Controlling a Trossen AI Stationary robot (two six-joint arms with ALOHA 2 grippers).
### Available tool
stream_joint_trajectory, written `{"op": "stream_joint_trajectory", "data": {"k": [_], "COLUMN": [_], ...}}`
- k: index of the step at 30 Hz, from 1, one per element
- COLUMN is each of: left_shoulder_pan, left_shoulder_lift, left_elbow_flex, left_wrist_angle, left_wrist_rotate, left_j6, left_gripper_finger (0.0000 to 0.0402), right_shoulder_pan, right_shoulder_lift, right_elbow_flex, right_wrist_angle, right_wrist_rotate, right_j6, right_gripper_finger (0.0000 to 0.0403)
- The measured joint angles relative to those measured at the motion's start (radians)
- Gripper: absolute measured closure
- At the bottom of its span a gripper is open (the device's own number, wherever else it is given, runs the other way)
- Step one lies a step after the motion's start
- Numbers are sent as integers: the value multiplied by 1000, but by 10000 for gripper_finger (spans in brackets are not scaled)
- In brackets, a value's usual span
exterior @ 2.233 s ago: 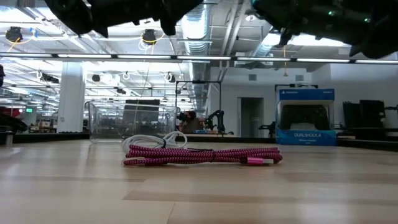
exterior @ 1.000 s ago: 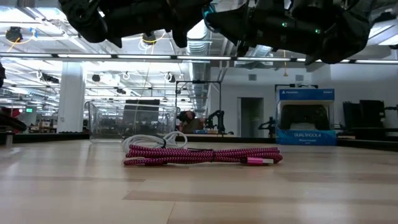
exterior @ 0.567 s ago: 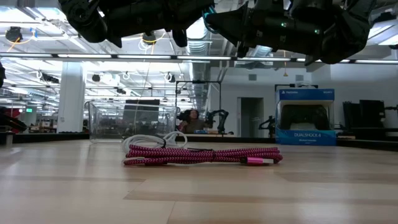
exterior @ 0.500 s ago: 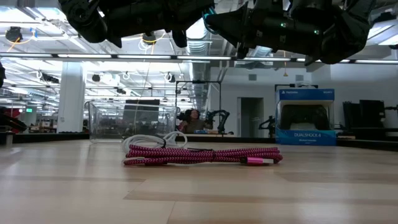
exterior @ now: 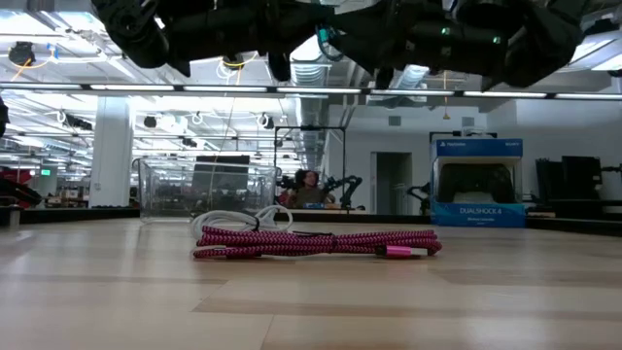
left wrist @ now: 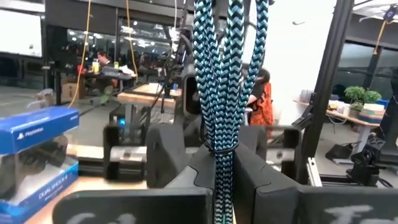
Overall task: Pick and place USB-C Cables
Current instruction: Put the blue charger cable into the transparent bin
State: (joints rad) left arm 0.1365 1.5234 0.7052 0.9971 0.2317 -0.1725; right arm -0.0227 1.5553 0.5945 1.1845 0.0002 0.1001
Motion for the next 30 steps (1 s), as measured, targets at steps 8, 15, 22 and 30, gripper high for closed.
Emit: {"op": "stream_joint_trajectory", "data": {"k": [8, 15, 22, 30], "left_shoulder_pan": [25, 71, 131, 242], "left_shoulder_lift": [-50, -202, -385, -441], "left_elbow_flex": [0, 0, 0, 91], "left_wrist_angle": [-109, -461, -771, -1137], "left_wrist_rotate": [-1, -125, -346, -473], "left_j6": [-9, 15, 77, 168], "left_gripper_finger": [401, 401, 401, 401], "right_shoulder_pan": [-13, -13, -13, -3], "right_shoulder_lift": [-278, -535, -682, -700], "right_elbow_flex": [0, 0, 0, 0], "right_wrist_angle": [-418, -751, -931, -967], "right_wrist_rotate": [-2, -1, -1, -1], "right_j6": [-47, -55, -22, -21], "right_gripper_finger": [183, 194, 204, 209]}}
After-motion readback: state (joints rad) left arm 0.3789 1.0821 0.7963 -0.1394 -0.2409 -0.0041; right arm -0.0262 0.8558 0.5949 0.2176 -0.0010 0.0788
